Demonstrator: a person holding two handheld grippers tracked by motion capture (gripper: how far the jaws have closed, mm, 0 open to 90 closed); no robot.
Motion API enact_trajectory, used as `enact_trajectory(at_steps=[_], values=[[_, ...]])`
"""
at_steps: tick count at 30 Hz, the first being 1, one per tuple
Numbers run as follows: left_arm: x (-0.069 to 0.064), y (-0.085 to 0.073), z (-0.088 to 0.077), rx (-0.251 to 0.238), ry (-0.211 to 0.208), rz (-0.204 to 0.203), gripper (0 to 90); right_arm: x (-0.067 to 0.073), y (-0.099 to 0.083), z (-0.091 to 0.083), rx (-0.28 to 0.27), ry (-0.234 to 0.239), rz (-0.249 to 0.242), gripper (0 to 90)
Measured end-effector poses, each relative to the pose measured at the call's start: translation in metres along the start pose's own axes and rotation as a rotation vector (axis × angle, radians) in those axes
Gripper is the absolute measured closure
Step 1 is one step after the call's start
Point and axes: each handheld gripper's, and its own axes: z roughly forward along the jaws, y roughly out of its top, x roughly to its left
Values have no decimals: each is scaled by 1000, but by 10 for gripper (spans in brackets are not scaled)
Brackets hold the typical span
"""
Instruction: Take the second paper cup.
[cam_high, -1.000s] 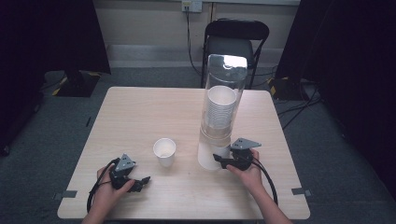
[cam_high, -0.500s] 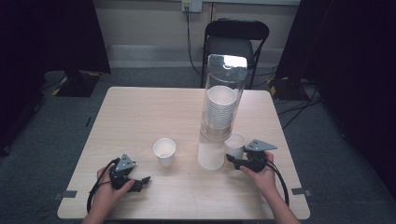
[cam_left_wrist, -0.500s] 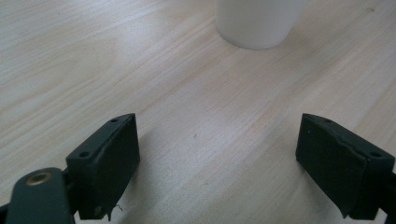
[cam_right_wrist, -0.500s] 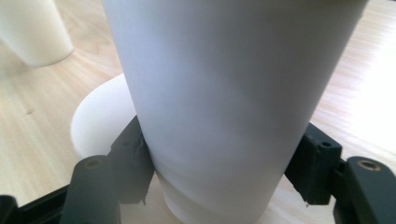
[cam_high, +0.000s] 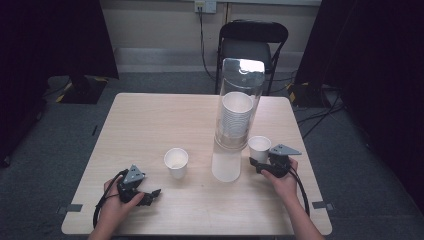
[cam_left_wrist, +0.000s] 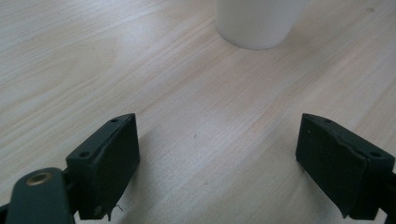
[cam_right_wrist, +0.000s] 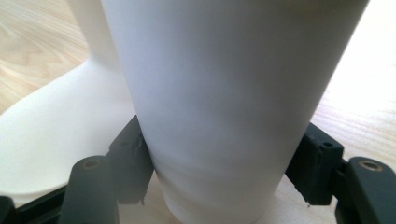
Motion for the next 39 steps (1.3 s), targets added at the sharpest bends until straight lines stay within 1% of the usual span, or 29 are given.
enact_trajectory(at_steps=[1, 4, 5, 7, 8, 9, 10, 11, 12, 16, 19, 24, 33, 39], values=[[0, 0, 0, 0, 0, 0, 130, 0, 0, 0, 0, 0, 0, 327], [0, 0, 0, 0, 0, 0, 130, -6, -2, 5, 20, -9, 34, 325], [0, 0, 0, -1, 0, 0, 130, -6, -1, 6, 23, -12, 30, 326], [0, 0, 0, -1, -1, 0, 130, -6, 4, 8, 37, -22, -7, 325], [0, 0, 0, -1, -1, -1, 130, -5, 6, 9, 36, -24, -18, 325], [0, 0, 0, -1, -1, -1, 130, -5, 6, 9, 36, -24, -18, 325], [0, 0, 0, -1, 0, -1, 130, -5, 7, 11, 33, -14, -1, 323], [0, 0, 0, -1, 0, -1, 130, -5, 7, 11, 33, -14, -1, 323], [0, 0, 0, -1, -1, 0, 130, -5, 4, 14, 46, -10, 8, 321], [0, 0, 0, 0, 0, 0, 130, -6, 3, 14, 48, -14, 1, 319], [0, 0, 0, 0, 0, 0, 130, -7, 2, 13, 64, -17, 11, 315], [0, 0, 0, 0, 0, 0, 130, -7, 2, 13, 75, -22, 0, 314], [0, 0, 0, 1, 0, -1, 130, -6, 2, 13, 80, -25, -5, 309], [0, 0, 0, 0, 0, 0, 130, -6, 2, 13, 87, -35, 3, 270]])
